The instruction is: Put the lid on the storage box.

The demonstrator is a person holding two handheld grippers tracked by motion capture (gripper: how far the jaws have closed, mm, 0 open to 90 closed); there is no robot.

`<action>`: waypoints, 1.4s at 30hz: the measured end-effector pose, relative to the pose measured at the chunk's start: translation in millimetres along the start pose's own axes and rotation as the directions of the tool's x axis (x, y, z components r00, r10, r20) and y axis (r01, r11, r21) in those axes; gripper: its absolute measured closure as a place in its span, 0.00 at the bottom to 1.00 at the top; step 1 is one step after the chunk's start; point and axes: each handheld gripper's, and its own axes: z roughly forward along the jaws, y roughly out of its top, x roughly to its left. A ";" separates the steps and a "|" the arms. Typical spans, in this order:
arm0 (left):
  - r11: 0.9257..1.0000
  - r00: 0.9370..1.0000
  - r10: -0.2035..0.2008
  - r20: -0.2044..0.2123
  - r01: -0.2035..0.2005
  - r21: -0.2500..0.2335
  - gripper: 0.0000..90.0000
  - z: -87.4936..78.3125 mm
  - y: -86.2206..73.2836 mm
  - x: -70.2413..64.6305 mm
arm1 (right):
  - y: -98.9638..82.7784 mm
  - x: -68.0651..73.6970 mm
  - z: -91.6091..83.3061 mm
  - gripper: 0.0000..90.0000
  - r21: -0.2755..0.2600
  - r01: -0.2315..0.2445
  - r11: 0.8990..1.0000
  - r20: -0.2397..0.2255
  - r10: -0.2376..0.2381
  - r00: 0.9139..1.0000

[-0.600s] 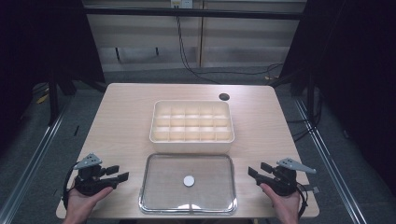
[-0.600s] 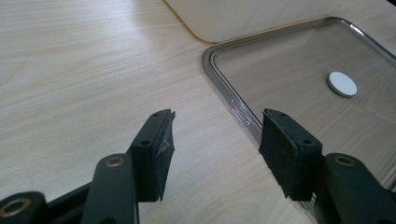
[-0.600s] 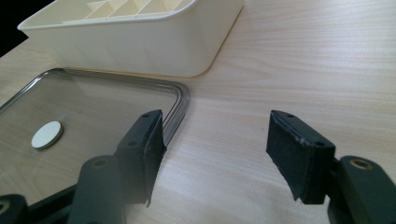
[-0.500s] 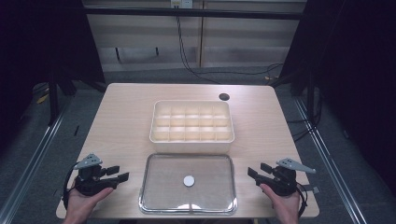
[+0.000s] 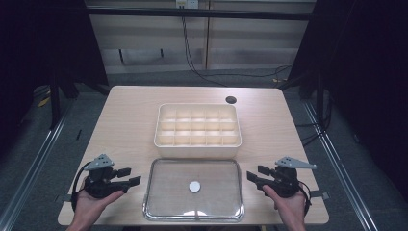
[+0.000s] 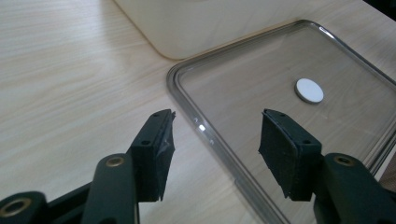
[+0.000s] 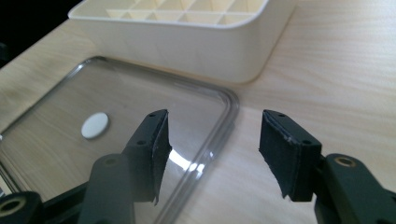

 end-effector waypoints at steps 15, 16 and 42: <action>0.998 1.000 0.015 0.008 -0.015 0.067 0.52 32.3 4.6 1.4 | 12.5 7.4 40.0 0.51 0.098 0.008 0.995 -0.064 -0.002 0.998; 0.998 1.000 0.008 0.017 -0.009 0.068 0.54 33.0 2.8 2.8 | 10.3 8.1 41.6 0.52 0.111 0.016 0.994 -0.057 -0.009 0.998; 0.985 0.998 -0.014 0.062 0.003 0.172 0.62 58.5 -13.6 4.2 | -9.7 -9.2 66.6 0.57 0.200 -0.023 0.980 0.022 0.019 1.000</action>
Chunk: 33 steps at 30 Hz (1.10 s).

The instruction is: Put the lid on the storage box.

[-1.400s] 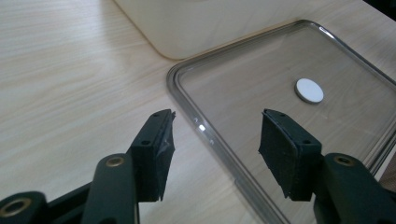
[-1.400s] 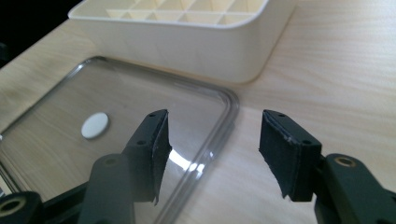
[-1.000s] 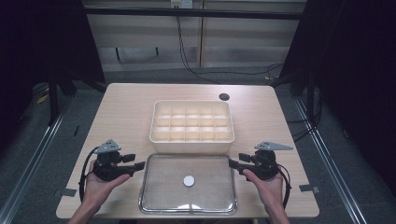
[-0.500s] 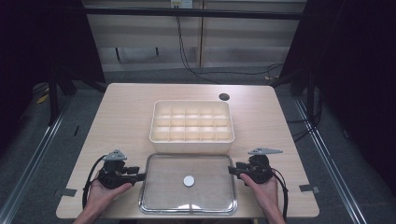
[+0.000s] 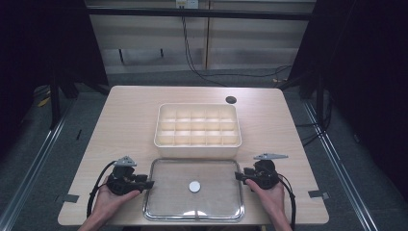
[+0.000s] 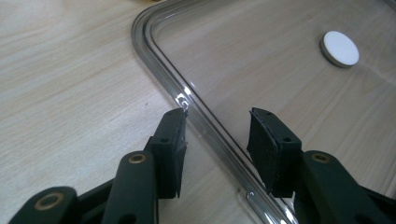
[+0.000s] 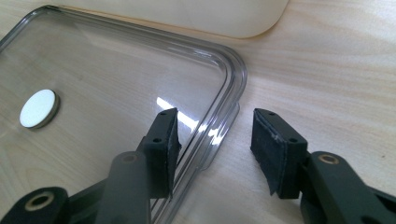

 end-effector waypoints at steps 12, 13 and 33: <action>1.000 1.000 0.028 -0.013 -0.028 0.010 0.73 1.2 -0.2 -4.4 | -1.8 2.6 3.4 0.63 -0.019 -0.035 0.999 -0.018 0.035 0.999; 1.000 0.999 0.027 -0.018 -0.027 0.004 0.73 1.8 -0.4 -5.1 | -2.4 1.2 3.4 0.64 -0.024 -0.055 0.998 -0.029 0.054 0.998; 0.999 0.999 0.027 -0.024 -0.027 0.018 0.73 0.9 0.2 -5.3 | -11.7 -14.9 0.0 0.72 -0.041 -0.269 0.962 -0.165 0.259 0.952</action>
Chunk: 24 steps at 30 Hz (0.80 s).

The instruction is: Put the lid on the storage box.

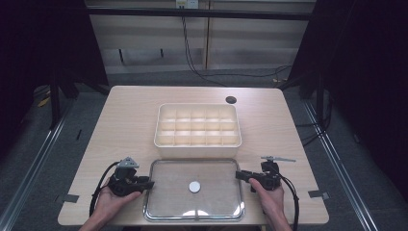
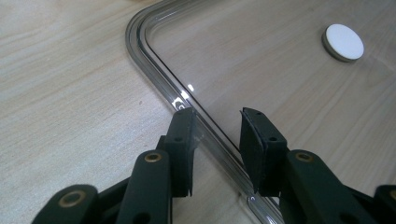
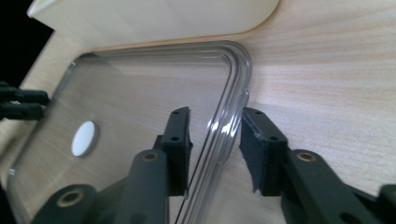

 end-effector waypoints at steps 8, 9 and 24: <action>1.000 1.000 -0.014 0.023 0.015 -0.005 0.73 -0.1 -0.3 2.0 | -3.9 -2.7 -1.2 0.76 -0.035 -0.093 0.995 -0.148 0.087 0.985; 1.000 1.000 -0.009 0.016 0.009 -0.014 0.73 0.9 -0.4 0.5 | -4.0 2.6 -3.2 0.77 -0.059 -0.080 0.995 -0.113 0.073 0.991; 1.000 0.999 -0.016 0.034 0.017 -0.018 0.72 1.8 0.8 5.2 | 3.4 3.9 -1.3 0.75 -0.022 0.000 1.000 -0.215 -0.004 0.977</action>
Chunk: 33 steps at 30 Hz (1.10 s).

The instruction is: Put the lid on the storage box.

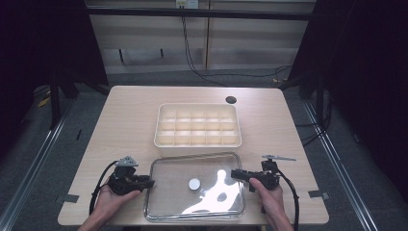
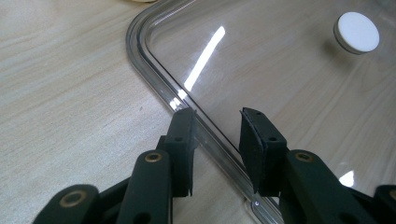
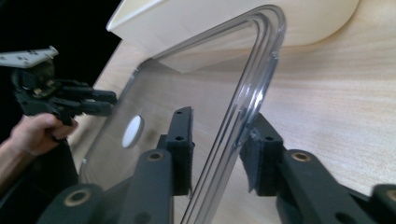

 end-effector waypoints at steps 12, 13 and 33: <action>0.999 0.999 -0.036 0.012 0.036 -0.021 0.53 -0.5 -0.3 2.9 | 0.1 2.9 -8.0 0.81 -0.039 0.027 0.999 -0.019 -0.028 0.999; 0.999 0.999 -0.034 0.013 0.035 -0.021 0.53 -0.5 -0.3 2.9 | 0.0 4.0 -8.3 0.80 -0.039 0.028 0.999 -0.021 -0.028 0.999; 0.995 0.995 -0.086 0.047 0.088 -0.046 0.38 -1.4 -1.2 10.2 | 1.9 9.6 -7.0 0.83 -0.060 0.052 0.997 -0.129 -0.060 0.990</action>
